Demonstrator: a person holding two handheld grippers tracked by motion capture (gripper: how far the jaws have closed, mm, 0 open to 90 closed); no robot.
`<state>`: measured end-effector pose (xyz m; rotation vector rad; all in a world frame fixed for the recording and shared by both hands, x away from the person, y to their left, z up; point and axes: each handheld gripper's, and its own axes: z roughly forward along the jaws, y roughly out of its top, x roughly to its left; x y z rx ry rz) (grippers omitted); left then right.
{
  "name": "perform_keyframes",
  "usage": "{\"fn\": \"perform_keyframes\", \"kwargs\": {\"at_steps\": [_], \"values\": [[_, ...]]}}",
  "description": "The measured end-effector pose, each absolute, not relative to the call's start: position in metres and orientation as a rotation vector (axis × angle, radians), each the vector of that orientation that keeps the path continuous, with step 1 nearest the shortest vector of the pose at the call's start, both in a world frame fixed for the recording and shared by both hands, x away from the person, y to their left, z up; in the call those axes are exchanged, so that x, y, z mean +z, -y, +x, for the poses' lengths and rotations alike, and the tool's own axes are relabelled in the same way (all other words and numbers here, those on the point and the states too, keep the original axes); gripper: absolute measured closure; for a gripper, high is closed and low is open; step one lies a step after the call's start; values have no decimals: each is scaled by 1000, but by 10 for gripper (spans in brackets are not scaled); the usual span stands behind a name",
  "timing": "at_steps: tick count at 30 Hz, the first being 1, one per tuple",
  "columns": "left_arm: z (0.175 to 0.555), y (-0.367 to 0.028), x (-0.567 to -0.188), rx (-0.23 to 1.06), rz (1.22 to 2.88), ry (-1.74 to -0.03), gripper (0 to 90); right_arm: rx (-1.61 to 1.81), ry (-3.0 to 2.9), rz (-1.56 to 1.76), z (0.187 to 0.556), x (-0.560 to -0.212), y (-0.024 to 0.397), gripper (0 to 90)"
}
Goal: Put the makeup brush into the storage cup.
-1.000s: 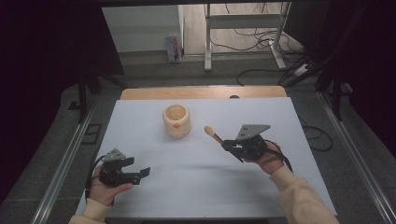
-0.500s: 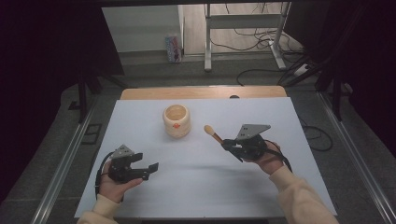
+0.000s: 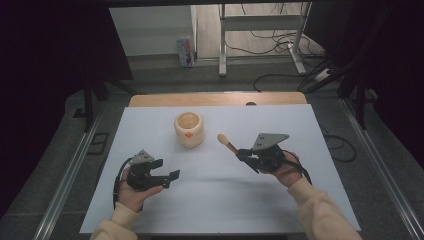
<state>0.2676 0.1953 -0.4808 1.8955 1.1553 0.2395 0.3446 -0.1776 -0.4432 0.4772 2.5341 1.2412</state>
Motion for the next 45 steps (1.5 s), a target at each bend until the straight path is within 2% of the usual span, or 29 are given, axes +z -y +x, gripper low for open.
{"fn": "perform_keyframes", "kwargs": {"at_steps": [45], "values": [[291,-161,-472,157,1840,-1085,204,1261,-2516,462,342,-443,170,789]]}}
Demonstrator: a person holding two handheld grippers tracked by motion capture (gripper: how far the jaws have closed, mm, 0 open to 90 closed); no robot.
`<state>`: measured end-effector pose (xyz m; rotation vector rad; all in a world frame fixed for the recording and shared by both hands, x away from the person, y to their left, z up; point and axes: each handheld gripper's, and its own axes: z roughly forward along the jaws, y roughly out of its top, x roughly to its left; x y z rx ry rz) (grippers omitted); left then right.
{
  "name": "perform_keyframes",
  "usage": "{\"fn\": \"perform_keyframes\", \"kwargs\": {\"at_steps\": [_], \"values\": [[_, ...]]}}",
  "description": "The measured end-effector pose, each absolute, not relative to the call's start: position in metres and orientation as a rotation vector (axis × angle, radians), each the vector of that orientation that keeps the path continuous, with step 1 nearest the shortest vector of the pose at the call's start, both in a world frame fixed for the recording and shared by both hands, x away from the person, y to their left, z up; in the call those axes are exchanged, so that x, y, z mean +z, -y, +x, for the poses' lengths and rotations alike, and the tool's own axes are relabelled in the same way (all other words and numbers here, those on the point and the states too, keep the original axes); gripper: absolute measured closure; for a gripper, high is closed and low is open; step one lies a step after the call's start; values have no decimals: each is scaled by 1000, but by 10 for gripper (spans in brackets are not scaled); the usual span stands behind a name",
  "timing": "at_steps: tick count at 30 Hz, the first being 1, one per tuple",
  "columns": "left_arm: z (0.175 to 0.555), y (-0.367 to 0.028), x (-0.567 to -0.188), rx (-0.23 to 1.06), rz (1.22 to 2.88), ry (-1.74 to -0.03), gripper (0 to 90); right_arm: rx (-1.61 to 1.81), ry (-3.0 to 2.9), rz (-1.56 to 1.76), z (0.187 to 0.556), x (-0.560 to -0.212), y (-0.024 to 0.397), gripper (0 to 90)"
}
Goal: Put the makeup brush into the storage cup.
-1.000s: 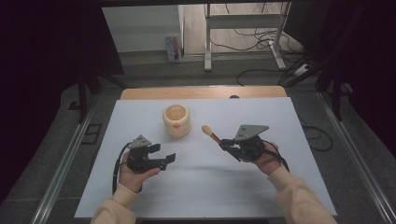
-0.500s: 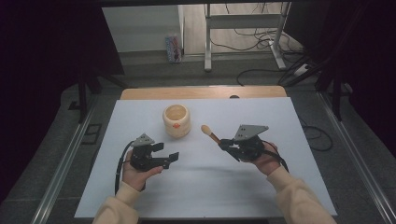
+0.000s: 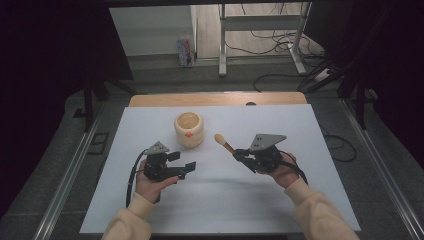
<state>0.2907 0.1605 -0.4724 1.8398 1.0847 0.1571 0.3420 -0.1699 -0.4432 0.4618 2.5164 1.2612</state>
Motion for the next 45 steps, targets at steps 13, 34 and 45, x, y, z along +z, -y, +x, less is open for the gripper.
{"fn": "perform_keyframes", "kwargs": {"at_steps": [13,34,45], "values": [[295,-143,-471,143,1848,-1059,204,1275,-2503,460,341,-442,170,789],[304,-128,-467,86,1789,-1054,218,1284,-2488,454,339,-442,168,789],[307,-122,-466,57,1778,-1044,215,1285,-2483,450,339,-442,168,789]]}}
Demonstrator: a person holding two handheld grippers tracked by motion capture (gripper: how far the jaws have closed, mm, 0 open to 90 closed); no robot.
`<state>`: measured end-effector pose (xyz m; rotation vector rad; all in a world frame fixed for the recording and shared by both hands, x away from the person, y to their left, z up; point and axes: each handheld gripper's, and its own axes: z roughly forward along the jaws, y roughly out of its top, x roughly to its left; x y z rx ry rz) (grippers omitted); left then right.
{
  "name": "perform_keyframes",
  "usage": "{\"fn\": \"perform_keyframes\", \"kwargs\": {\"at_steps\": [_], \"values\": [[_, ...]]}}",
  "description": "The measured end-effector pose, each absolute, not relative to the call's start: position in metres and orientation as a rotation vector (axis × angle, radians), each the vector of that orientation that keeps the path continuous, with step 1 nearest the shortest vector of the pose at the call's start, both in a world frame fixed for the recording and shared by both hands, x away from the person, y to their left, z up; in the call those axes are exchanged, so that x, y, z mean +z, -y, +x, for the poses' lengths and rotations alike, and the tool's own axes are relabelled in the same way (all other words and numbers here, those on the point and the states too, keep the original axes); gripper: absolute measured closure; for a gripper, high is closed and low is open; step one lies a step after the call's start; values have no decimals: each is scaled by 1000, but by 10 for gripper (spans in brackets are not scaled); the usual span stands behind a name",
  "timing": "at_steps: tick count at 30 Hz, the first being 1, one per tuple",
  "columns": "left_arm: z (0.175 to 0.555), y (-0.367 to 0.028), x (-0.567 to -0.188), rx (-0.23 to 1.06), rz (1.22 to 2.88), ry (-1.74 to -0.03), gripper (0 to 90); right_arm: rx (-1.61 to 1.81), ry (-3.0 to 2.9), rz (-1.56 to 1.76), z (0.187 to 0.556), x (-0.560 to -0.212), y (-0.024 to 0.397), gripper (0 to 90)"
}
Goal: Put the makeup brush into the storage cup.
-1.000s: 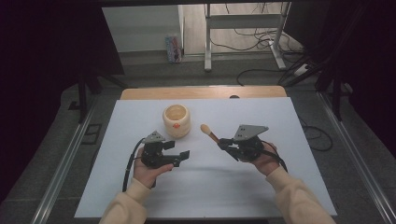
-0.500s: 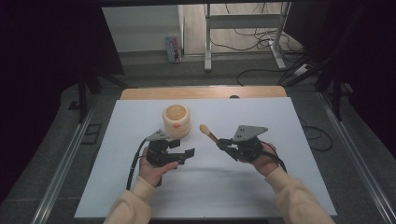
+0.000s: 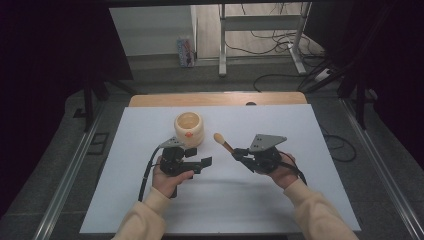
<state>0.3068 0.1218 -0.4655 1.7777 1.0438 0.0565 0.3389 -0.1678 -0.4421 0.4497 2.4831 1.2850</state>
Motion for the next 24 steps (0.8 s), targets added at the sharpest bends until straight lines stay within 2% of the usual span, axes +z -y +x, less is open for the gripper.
{"fn": "perform_keyframes", "kwargs": {"at_steps": [24], "values": [[310,-111,-457,-18,1740,-996,193,1294,-2468,456,339,-442,168,789]]}}
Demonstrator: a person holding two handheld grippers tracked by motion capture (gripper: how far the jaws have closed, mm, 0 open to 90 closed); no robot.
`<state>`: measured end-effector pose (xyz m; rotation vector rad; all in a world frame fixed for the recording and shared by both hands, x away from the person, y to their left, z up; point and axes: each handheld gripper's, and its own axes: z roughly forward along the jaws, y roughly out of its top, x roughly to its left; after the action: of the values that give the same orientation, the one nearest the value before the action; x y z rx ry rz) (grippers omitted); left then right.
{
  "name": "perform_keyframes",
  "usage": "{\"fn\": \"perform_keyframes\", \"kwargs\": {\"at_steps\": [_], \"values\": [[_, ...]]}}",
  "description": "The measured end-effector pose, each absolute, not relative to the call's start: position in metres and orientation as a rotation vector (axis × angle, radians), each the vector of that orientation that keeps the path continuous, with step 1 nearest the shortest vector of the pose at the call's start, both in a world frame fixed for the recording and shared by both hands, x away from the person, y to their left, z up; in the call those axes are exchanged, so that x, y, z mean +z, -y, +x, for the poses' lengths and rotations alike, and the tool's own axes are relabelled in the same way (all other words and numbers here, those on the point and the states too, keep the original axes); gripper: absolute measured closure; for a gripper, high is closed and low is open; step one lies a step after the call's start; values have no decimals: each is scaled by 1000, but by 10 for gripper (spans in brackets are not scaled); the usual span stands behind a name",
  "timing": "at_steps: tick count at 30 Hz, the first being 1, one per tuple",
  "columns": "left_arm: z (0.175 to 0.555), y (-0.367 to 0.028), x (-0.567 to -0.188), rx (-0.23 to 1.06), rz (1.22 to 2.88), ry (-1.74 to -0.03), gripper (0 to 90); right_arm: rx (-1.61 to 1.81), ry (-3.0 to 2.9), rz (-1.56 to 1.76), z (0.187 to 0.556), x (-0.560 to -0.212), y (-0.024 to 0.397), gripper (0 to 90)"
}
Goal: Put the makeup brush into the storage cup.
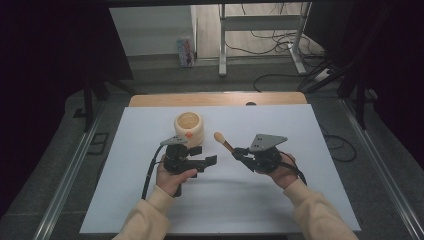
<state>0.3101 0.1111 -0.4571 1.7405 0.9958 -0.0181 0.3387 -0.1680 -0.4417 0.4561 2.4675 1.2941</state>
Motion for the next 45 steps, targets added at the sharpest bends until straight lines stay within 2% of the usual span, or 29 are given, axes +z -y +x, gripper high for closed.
{"fn": "perform_keyframes", "kwargs": {"at_steps": [26,39,45], "values": [[321,-86,-456,-68,1635,-973,237,1306,-2456,444,336,-442,165,789],[329,-79,-461,-129,1557,-993,329,1310,-2449,443,335,-442,164,789],[331,-80,-466,-153,1519,-1007,411,1309,-2445,438,335,-442,163,789]]}}
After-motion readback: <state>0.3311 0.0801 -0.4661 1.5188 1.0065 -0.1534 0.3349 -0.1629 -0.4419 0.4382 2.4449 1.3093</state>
